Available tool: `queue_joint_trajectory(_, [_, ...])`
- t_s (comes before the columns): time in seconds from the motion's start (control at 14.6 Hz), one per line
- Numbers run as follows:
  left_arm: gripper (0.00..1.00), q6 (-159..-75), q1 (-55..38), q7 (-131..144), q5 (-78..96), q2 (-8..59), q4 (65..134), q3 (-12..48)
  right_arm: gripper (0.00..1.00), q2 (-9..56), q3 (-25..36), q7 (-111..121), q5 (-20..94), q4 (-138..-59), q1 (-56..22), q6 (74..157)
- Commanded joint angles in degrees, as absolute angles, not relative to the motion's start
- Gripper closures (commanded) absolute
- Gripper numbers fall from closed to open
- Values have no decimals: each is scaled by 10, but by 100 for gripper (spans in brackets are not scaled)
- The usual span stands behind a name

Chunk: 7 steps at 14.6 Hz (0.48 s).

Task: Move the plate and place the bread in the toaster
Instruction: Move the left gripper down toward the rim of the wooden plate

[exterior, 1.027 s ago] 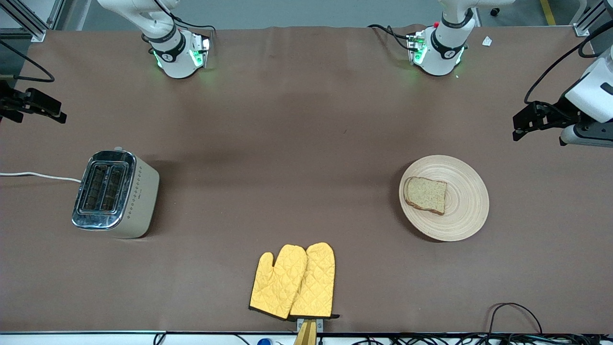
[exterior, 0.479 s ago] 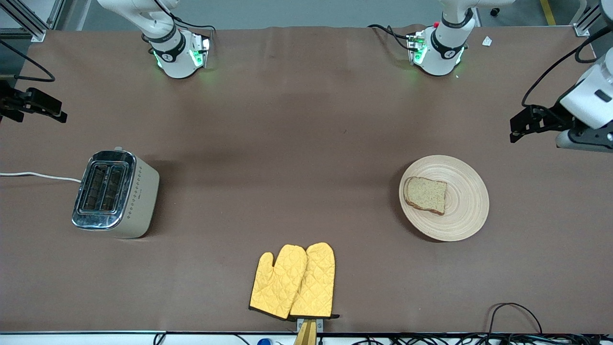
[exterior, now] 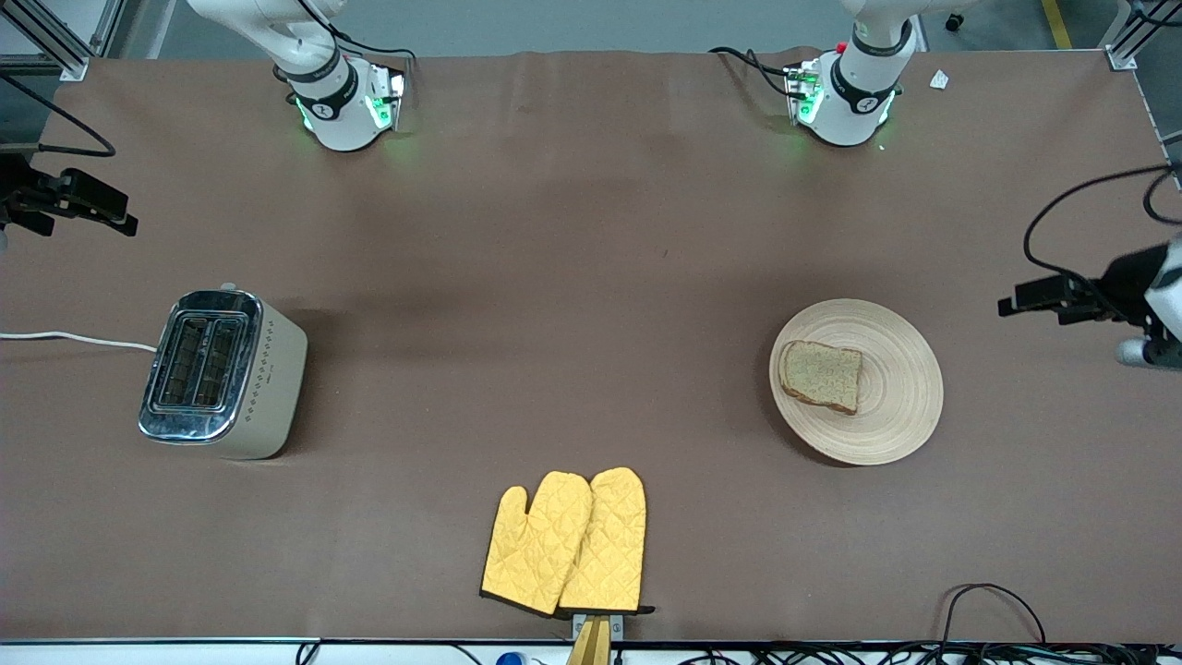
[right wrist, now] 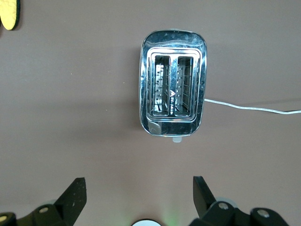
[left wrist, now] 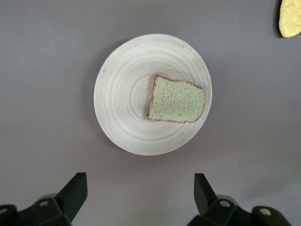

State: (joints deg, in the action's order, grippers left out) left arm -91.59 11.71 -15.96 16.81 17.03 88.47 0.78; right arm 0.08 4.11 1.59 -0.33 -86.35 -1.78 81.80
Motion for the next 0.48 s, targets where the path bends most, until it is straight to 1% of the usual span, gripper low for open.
queue_joint_trajectory(0.0, [0, -918, 153, -209, 228, 264, 863, 11, 0, -6, 40, 6, -2, -869, -19, 816])
queue_joint_trajectory(0.14, [0, -942, 166, -276, 261, 321, 861, 11, 0, -6, 40, 7, -1, -869, -19, 816])
queue_joint_trajectory(0.41, [0, -986, 180, -358, 312, 412, 860, 11, 0, -6, 40, 7, -2, -869, -22, 816])
